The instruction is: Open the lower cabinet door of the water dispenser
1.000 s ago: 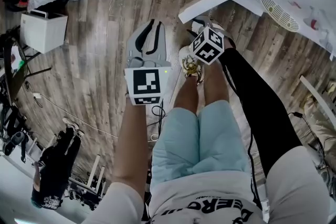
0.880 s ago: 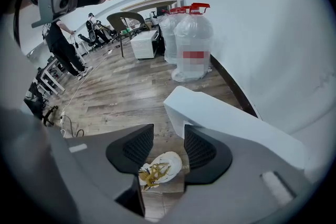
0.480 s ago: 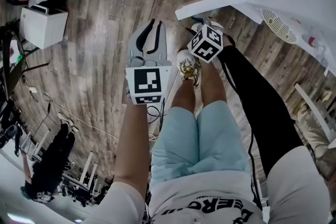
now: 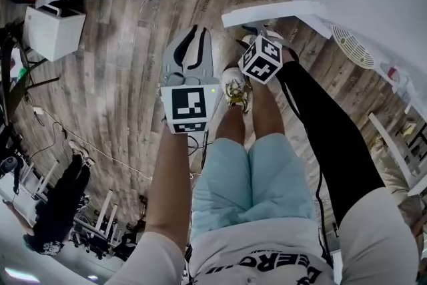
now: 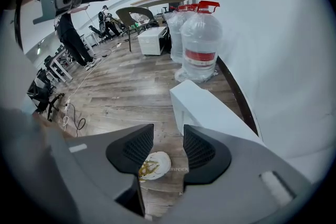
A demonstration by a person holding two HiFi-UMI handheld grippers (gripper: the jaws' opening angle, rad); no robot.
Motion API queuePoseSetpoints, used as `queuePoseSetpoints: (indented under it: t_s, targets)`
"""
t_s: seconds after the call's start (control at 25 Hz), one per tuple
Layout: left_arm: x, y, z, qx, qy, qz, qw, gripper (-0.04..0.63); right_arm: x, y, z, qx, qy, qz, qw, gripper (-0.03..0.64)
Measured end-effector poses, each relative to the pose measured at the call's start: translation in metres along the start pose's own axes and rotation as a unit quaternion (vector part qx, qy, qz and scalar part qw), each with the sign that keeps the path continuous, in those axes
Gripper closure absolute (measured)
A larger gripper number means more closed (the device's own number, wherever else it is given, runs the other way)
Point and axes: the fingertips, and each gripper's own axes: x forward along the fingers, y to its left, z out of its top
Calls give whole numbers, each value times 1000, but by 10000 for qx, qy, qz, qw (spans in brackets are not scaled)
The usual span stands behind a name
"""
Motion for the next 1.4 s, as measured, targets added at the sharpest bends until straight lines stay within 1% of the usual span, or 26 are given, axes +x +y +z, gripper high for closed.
queuePoseSetpoints:
  t_s: [0.28, 0.52, 0.84, 1.4]
  targets:
    - [12, 6, 2, -115, 28, 29, 9999, 535, 6, 0, -5, -80, 127, 136, 9998, 448]
    - [16, 11, 5, -169, 9, 57, 9998, 535, 8, 1, -6, -294, 180, 54, 9994, 448]
    - [17, 11, 10, -189, -46, 47, 9998, 535, 3, 1, -5, -72, 159, 13, 9998, 448]
    - [10, 1, 6, -71, -33, -57, 10000, 535, 0, -2, -11, 363, 110, -170, 9991, 448]
